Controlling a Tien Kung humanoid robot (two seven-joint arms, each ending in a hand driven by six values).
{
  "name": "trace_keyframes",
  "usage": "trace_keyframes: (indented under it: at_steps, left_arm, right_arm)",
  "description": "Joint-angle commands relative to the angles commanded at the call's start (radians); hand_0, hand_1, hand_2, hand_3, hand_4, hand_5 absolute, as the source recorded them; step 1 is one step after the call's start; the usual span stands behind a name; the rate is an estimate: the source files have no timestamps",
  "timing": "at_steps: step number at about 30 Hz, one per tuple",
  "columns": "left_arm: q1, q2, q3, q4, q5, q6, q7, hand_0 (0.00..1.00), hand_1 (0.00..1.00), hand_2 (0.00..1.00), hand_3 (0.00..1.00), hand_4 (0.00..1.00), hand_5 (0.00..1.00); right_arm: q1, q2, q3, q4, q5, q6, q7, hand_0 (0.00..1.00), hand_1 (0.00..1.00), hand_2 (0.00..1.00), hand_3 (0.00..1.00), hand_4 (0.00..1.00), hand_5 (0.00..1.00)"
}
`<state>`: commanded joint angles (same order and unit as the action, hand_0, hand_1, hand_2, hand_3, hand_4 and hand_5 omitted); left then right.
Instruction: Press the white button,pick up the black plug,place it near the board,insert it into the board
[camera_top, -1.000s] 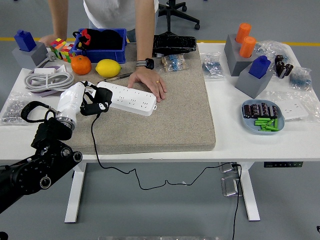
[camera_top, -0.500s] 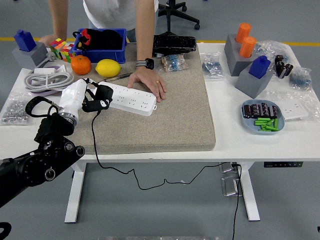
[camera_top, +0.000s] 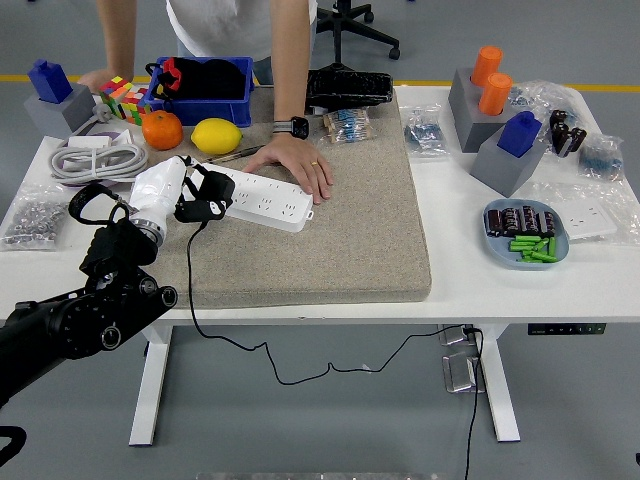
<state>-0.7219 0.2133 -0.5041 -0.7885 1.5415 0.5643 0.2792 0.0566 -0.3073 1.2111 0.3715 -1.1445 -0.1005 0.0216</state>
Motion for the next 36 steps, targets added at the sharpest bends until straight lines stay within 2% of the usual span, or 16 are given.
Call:
trace_keyframes:
  at_steps: [16,36]
  left_arm:
    - [-0.037,-0.022,0.044,0.085,-0.046,0.003,-0.008,0.33,0.257,0.268,0.514,0.677,0.002]
    - [-0.058,-0.036,0.082,0.114,-0.065,0.007,-0.025,0.327,0.258,0.268,0.514,0.684,0.002]
  right_arm:
    - [0.004,0.0,0.002,0.006,0.002,0.001,0.001,0.687,0.581,0.564,0.579,0.675,0.227]
    - [0.006,0.0,0.002,0.008,0.003,0.002,0.001,0.687,0.58,0.564,0.579,0.675,0.226]
